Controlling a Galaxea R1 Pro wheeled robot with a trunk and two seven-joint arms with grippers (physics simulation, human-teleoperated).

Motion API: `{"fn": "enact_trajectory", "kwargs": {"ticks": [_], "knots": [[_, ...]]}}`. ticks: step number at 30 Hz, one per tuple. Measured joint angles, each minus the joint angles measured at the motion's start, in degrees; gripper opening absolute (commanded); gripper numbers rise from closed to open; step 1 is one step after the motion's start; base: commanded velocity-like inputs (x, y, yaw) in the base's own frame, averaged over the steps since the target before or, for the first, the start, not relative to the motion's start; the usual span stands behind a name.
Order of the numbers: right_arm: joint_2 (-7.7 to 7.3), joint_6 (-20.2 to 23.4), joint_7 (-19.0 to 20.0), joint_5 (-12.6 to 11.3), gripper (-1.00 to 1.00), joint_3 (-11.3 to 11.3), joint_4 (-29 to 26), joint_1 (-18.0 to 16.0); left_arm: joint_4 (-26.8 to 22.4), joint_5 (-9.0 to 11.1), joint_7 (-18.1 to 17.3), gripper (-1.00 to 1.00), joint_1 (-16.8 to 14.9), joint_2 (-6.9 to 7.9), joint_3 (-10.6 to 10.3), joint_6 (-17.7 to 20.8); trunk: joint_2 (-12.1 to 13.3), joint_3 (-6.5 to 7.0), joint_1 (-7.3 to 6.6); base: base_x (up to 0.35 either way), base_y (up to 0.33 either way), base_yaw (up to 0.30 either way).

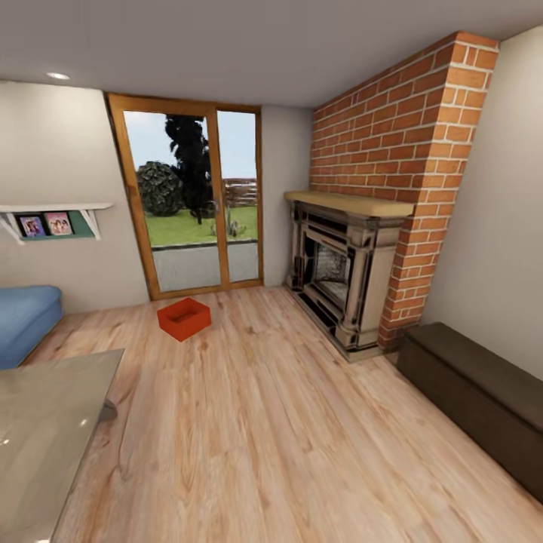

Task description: Move the two storage containers from the living room to the garage. In the garage, place one container on the floor and stack the other container on top of it (either order is fine).

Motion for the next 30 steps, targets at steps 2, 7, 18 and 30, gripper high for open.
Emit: {"fn": "enact_trajectory", "kwargs": {"ticks": [2,7,18,30], "knots": [[0.0,0.01,0.0,0.0,1.0,0.0,0.0,0.0,0.0,0.0,0.0,1.0,0.0,0.0,0.0,0.0,0.0,0.0,0.0,0.322,0.0,0.273],[0.01,0.02,0.03,0.0,1.0,0.0,0.0,0.0,0.0,0.0,0.0,1.0,0.0,0.0,0.0,0.0,0.0,0.0,0.0,0.322,0.0,0.273],[0.02,0.05,-0.13,0.03,1.0,0.01,0.0,0.01,0.0,-0.01,0.0,1.0,-0.01,0.0,0.0,0.0,0.0,0.0,0.0,0.321,-0.019,0.137],[-0.04,0.04,-0.64,0.35,1.0,0.19,0.0,0.01,0.0,-0.01,-0.01,1.0,-0.01,-0.01,0.0,0.0,0.0,0.0,0.0,0.302,-0.129,0.003]]}}
